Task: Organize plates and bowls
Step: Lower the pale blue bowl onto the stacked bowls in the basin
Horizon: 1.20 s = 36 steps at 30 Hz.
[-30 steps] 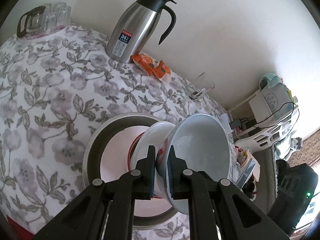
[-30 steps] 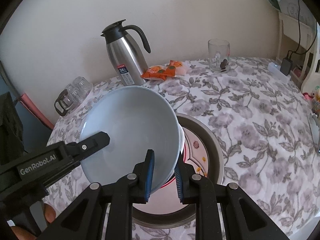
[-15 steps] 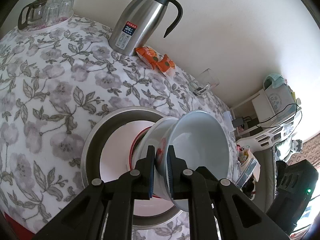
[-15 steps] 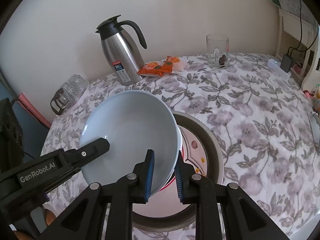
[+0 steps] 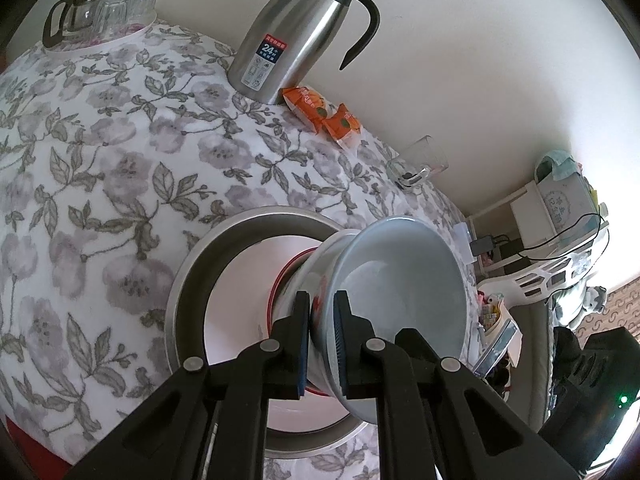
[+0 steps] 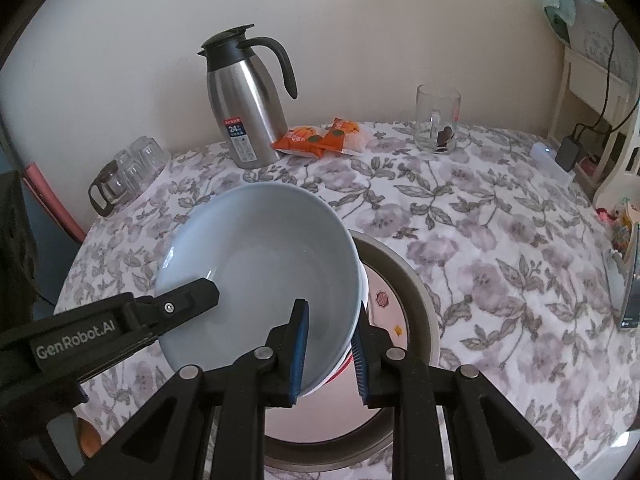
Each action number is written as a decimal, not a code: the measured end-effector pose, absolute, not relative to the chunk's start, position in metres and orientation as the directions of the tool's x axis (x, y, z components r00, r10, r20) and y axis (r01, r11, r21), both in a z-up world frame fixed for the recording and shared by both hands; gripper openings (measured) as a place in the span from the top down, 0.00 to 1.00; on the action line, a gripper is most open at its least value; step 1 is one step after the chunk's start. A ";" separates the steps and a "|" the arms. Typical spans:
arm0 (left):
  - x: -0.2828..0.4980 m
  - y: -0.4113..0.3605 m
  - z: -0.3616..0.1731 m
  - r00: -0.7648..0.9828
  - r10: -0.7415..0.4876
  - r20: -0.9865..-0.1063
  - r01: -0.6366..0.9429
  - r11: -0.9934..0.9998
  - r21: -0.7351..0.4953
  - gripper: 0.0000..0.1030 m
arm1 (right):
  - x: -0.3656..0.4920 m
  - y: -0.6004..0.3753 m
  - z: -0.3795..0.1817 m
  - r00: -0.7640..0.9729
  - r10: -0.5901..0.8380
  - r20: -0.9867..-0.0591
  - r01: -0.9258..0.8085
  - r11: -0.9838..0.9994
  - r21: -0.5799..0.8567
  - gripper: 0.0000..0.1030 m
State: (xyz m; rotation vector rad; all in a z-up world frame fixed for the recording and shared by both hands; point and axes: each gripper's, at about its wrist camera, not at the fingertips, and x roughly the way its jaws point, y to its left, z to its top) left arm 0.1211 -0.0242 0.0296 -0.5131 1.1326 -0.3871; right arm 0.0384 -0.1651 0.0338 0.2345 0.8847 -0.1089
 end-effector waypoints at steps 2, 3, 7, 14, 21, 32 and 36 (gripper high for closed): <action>0.121 -0.024 0.029 0.376 -0.540 -0.753 0.032 0.819 -0.572 0.89 | 0.038 -0.164 0.034 0.630 -0.004 -0.777 0.190 0.970 0.149 0.77; 0.122 -0.024 0.028 0.373 -0.543 -0.752 0.029 0.817 -0.576 0.89 | 0.038 -0.164 0.034 0.630 -0.007 -0.777 0.191 0.971 0.147 0.77; 0.122 -0.025 0.027 0.367 -0.541 -0.757 0.030 0.820 -0.572 0.89 | 0.039 -0.164 0.034 0.628 -0.017 -0.778 0.195 0.971 0.137 0.77; 0.120 -0.027 0.030 0.372 -0.528 -0.764 0.044 0.832 -0.554 0.86 | 0.040 -0.164 0.032 0.617 -0.048 -0.786 0.206 0.973 0.102 0.77; 0.119 -0.029 0.035 0.387 -0.512 -0.767 0.056 0.843 -0.535 0.83 | 0.040 -0.164 0.032 0.615 -0.045 -0.787 0.204 0.973 0.104 0.77; 0.119 -0.018 0.039 0.422 -0.504 -0.753 0.056 0.844 -0.534 0.79 | 0.041 -0.167 0.030 0.609 -0.046 -0.792 0.213 0.971 0.108 0.77; 0.120 -0.017 0.037 0.424 -0.497 -0.757 0.048 0.847 -0.529 0.79 | 0.040 -0.168 0.029 0.608 -0.047 -0.792 0.220 0.969 0.111 0.77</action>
